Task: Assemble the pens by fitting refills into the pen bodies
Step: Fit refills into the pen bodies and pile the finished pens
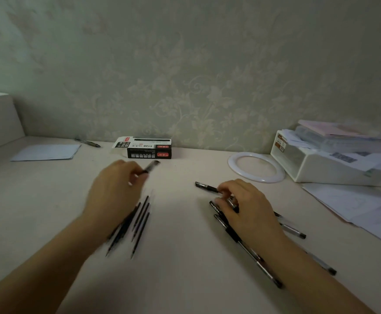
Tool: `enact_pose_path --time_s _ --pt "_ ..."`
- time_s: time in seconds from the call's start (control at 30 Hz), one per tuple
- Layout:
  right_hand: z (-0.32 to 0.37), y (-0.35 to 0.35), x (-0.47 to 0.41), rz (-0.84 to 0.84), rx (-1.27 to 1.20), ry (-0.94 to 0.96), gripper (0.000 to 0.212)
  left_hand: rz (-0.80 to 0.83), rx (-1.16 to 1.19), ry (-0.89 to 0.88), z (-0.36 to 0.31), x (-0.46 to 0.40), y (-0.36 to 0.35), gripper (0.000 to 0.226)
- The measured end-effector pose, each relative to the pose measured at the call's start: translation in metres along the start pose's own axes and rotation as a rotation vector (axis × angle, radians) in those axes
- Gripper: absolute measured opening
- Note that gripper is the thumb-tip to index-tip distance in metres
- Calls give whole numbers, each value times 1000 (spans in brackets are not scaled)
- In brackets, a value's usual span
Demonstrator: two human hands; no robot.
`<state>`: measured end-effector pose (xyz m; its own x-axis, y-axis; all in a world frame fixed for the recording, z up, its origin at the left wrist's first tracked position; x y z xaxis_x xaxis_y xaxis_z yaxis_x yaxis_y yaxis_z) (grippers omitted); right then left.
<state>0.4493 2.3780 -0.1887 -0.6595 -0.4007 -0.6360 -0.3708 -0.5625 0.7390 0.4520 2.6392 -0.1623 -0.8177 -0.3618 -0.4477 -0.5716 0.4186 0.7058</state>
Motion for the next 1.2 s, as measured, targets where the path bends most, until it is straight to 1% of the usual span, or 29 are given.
enact_pose_path --time_s 0.07,0.13,0.23,0.33,0.5,0.63,0.7,0.77,0.83,0.9,0.97,1.03,1.07,1.13,1.17,1.2 --pt "-2 6 0 -6 42 -45 6 -32 -99 144 24 -16 10 15" --pt "-4 10 2 20 45 -104 12 20 -184 271 49 -23 12 15" --pt "-6 12 5 106 47 -172 21 141 -295 364 73 -20 6 16" --pt "-1 10 7 209 47 -190 24 236 -345 404 82 -13 -1 17" --pt "6 6 10 324 40 -182 27 264 -361 410 80 -7 0 28" --pt "11 4 10 356 72 -169 25 232 -409 418 69 -1 7 35" --pt "14 3 9 366 95 -160 25 173 -446 361 50 1 13 35" --pt "14 1 7 383 119 -151 24 114 -353 222 21 4 15 32" --pt "15 0 6 414 145 -154 23 122 -148 79 -13 11 13 22" --pt "15 0 6 440 168 -165 25 209 5 -21 -44 24 4 13" --pt "14 7 2 388 96 -214 27 311 100 -70 -64 39 -10 13" --pt "10 16 -3 299 -102 -314 28 438 206 -61 -71 52 -25 20" --pt "8 19 -6 270 -214 -368 28 517 279 -35 -72 57 -31 27" --pt "6 19 -9 222 -420 -469 28 672 487 53 -69 64 -37 48" --pt "7 16 -10 193 -537 -517 29 740 593 107 -67 66 -39 55" --pt "9 11 -10 157 -654 -558 29 788 665 146 -64 66 -41 56"
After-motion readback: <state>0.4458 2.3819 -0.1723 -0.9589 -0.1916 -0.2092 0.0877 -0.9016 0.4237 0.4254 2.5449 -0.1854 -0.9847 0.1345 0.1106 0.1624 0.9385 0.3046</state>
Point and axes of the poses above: each hand's wrist, its own x-axis away from the middle knuckle, its own y-axis out of the back of the hand, z = x × y, the point moved 4 cm from there along -x, towards the middle knuckle, and after that the axes turned 12 degrees about y, right-handed, at the moved point
